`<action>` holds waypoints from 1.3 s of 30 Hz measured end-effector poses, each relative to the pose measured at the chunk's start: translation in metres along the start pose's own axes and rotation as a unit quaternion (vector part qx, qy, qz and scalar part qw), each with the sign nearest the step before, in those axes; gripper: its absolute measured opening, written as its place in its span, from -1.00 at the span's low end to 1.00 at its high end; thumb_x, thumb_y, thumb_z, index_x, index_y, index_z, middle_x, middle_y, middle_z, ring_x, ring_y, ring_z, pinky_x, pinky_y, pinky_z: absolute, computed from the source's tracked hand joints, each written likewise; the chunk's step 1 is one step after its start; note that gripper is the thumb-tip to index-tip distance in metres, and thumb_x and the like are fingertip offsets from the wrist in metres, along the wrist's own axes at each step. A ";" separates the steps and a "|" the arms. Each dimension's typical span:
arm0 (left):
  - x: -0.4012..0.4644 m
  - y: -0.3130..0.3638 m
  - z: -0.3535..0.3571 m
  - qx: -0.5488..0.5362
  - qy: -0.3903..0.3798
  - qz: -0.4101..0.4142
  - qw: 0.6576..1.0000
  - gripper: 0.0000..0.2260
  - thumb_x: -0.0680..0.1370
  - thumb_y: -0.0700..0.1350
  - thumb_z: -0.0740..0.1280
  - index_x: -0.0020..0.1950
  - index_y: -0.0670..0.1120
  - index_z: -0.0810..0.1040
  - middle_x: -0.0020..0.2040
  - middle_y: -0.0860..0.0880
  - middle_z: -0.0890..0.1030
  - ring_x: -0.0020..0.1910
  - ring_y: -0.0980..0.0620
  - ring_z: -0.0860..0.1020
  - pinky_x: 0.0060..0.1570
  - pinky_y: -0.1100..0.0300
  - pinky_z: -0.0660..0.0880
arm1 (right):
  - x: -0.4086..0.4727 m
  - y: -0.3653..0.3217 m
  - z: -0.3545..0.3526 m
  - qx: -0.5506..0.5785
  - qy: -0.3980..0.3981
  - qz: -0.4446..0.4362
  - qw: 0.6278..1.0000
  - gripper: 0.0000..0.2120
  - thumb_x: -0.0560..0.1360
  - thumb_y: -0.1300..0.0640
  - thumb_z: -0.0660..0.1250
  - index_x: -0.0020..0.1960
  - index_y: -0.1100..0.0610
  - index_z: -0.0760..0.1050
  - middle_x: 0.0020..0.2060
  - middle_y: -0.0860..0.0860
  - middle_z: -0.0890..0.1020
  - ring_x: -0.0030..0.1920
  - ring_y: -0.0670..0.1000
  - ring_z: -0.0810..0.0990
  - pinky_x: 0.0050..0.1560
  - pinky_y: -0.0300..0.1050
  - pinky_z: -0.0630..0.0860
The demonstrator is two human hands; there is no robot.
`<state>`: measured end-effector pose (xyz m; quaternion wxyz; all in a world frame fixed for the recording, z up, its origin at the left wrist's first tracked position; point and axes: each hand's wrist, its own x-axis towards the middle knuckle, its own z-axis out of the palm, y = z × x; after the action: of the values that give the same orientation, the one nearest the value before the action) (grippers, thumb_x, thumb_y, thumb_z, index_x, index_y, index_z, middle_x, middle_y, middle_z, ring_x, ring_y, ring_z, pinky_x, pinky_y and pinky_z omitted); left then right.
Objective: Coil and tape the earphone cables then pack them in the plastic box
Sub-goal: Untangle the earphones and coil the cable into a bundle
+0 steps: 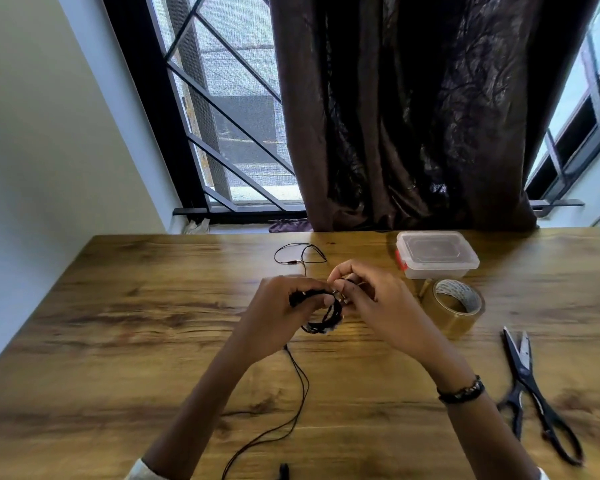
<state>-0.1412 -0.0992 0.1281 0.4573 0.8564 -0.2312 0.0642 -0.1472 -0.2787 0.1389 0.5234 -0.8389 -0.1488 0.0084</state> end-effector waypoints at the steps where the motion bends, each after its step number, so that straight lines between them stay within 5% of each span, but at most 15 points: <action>1: 0.000 -0.001 0.001 -0.014 -0.003 -0.010 1.000 -0.86 0.51 -0.12 0.41 0.05 0.00 0.69 -0.18 0.24 0.64 -0.24 0.39 0.57 -0.24 0.54 0.37 | 0.000 0.001 0.000 0.007 -0.004 0.004 1.000 -0.91 0.60 0.15 0.26 0.02 0.04 0.54 -0.16 -0.08 0.62 -0.12 -0.12 0.65 -0.15 -0.25 0.62; 6: -0.002 -0.010 0.010 -0.069 -0.011 -0.059 0.996 -0.87 0.52 -0.15 0.39 0.03 -0.02 0.68 -0.24 0.19 0.65 -0.29 0.29 0.58 -0.27 0.43 0.42 | -0.008 0.016 0.001 -0.003 -0.066 0.028 0.997 -0.75 0.44 -0.20 0.35 0.06 -0.14 0.47 -0.06 -0.16 0.61 -0.08 -0.25 0.59 -0.13 -0.34 0.51; 9: -0.004 -0.012 0.017 -0.119 -0.016 -0.092 0.989 -0.88 0.52 -0.15 0.38 0.00 -0.11 0.69 -0.23 -0.02 0.68 -0.31 0.09 0.58 -0.28 0.18 0.51 | -0.010 0.026 0.002 0.031 -0.056 0.064 0.996 -0.69 0.35 -0.27 0.37 0.03 -0.18 0.49 -0.08 -0.21 0.64 -0.02 -0.23 0.59 0.00 -0.19 0.54; 13: -0.010 -0.013 0.025 -0.258 -0.050 -0.183 0.948 -0.84 0.50 -0.11 0.35 0.03 -0.09 0.66 -0.20 0.02 0.68 -0.31 0.19 0.58 -0.30 0.37 0.48 | -0.014 0.044 0.006 0.134 -0.048 0.107 0.984 -0.89 0.39 -0.07 0.45 -0.11 -0.17 0.56 -0.06 -0.10 0.67 -0.01 -0.04 0.68 0.02 0.01 0.64; 17: -0.021 -0.024 0.036 -0.370 -0.055 -0.301 0.877 -0.68 0.47 -0.08 0.37 0.17 -0.18 0.57 0.04 -0.20 0.65 -0.01 -0.04 0.62 0.06 0.08 0.55 | -0.024 0.066 0.012 0.139 0.016 0.133 0.981 -0.78 0.48 0.16 0.42 -0.20 -0.18 0.59 -0.12 -0.07 0.65 -0.04 0.00 0.68 -0.05 -0.05 0.66; 20: -0.029 -0.029 0.049 -0.401 -0.030 -0.358 0.843 -0.69 0.47 -0.18 0.41 0.18 -0.26 0.54 0.08 -0.23 0.63 0.01 -0.09 0.63 0.00 0.12 0.60 | -0.036 0.082 0.020 0.161 0.051 0.182 0.969 -0.82 0.48 0.14 0.43 -0.21 -0.13 0.60 -0.07 -0.01 0.65 -0.02 -0.01 0.67 -0.07 -0.07 0.66; 25: -0.039 -0.034 0.078 -0.319 -0.021 -0.406 0.856 -0.87 0.49 -0.27 0.42 0.02 -0.26 0.60 -0.05 -0.20 0.66 -0.16 0.02 0.65 -0.24 0.25 0.59 | -0.061 0.104 0.034 0.175 0.049 0.233 0.955 -0.90 0.51 0.19 0.39 -0.15 0.03 0.57 -0.10 0.03 0.65 -0.12 -0.07 0.68 -0.21 -0.23 0.61; 33: -0.050 -0.045 0.096 -0.368 -0.055 -0.446 0.814 -0.89 0.51 -0.29 0.37 0.02 -0.22 0.59 -0.09 -0.17 0.66 -0.13 -0.01 0.64 -0.12 0.16 0.60 | -0.078 0.112 0.035 0.257 0.034 0.281 0.924 -0.94 0.54 0.24 0.33 0.01 0.19 0.53 -0.06 0.09 0.66 -0.12 -0.10 0.70 -0.23 -0.29 0.58; 39: -0.051 -0.046 0.094 -0.455 -0.069 -0.443 0.769 -0.81 0.56 -0.32 0.28 0.16 -0.24 0.56 -0.08 -0.16 0.66 -0.14 0.01 0.63 -0.09 0.18 0.59 | -0.084 0.101 0.033 0.103 0.043 0.201 0.973 -0.93 0.54 0.21 0.33 0.01 0.13 0.56 -0.04 0.01 0.64 -0.01 -0.06 0.62 -0.03 -0.27 0.56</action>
<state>-0.1754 -0.1368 0.0232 0.7541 0.5576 0.1404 -0.3174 -0.2091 -0.3125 0.0229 0.6002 -0.7931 0.0477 0.0927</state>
